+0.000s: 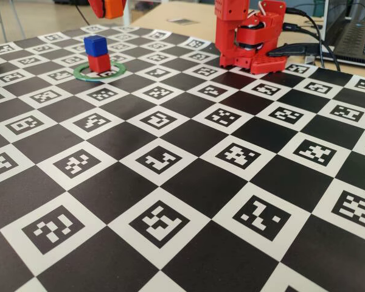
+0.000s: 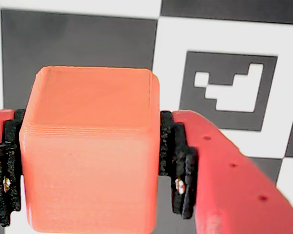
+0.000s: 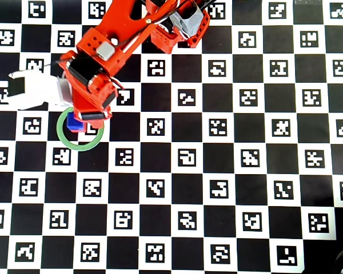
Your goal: Grab the red cube then put it in the green circle then put the blue cube on top and finally the orange cube on top
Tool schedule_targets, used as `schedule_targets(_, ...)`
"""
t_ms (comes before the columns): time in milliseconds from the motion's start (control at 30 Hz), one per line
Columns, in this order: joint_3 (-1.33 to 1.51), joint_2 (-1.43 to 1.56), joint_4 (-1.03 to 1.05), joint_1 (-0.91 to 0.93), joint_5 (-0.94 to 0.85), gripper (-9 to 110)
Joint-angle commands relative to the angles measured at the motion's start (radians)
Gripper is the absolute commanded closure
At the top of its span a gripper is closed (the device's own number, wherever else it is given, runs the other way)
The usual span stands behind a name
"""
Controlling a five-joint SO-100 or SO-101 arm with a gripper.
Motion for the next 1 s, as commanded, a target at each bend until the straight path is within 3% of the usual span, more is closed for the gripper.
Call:
schedule_targets(0, -0.141, -0.02, 0.035, 0.025, -0.011, 94)
schedule_targets(433, -0.328, -0.192, 0.075, 0.075, 0.006, 94)
schedule_targets(967, -0.155, -0.126, -0.106, 0.074, 0.058, 94)
